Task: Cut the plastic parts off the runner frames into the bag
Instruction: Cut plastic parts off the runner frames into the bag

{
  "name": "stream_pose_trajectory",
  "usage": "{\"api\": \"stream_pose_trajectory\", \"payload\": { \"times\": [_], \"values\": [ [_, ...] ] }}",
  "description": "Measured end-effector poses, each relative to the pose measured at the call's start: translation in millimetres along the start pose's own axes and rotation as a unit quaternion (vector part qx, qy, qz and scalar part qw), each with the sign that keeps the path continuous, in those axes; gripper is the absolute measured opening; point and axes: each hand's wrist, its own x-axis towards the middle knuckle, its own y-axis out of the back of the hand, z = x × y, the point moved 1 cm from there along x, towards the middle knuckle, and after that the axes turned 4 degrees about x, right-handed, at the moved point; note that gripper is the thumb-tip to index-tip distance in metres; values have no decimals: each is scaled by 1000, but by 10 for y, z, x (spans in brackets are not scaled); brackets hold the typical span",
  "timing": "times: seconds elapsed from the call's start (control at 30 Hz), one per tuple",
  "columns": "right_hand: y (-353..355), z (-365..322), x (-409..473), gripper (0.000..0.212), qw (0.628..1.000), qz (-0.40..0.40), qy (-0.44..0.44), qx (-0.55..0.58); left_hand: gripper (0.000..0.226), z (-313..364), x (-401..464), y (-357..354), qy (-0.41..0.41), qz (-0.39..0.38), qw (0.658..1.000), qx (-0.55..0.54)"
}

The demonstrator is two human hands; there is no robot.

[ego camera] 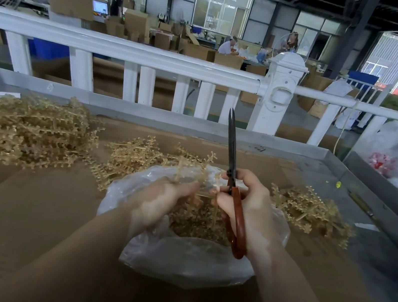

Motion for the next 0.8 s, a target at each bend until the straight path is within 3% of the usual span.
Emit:
{"api": "stream_pose_trajectory", "payload": {
  "times": [0.13,0.23,0.33,0.57,0.8],
  "values": [
    [-22,22,-6,35,999,-6,34,-21,19,71,37,-3,-45,-10,998,-53],
    [-38,25,-19,33,998,-6,58,-25,18,64,28,-9,-39,-30,981,-187],
    [-71,33,-24,30,997,-14,71,-23,8,12,40,-52,-43,-43,971,-230],
    [-108,69,-48,23,998,-13,63,-13,23,-128,79,-170,-51,-22,965,-258],
    [-118,119,-49,28,998,-18,54,-39,39,-184,72,-245,-85,-27,931,-354]
  ]
}}
